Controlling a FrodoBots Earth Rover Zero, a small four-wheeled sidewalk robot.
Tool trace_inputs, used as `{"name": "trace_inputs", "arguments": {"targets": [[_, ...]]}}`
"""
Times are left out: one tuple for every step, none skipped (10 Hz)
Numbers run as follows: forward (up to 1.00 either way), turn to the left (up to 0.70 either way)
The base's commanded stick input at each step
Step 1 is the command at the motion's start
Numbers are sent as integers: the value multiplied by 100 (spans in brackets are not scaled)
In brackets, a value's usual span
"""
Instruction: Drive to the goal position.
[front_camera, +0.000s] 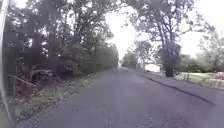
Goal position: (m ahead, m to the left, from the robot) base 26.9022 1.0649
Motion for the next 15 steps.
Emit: {"name": "trace_inputs", "arguments": {"targets": [[70,0],[70,0],[70,-5],[70,-24],[70,-31],[70,-7],[70,0],[70,0],[70,0],[70,0],[70,0],[70,0],[70,0],[70,0],[70,0]]}}
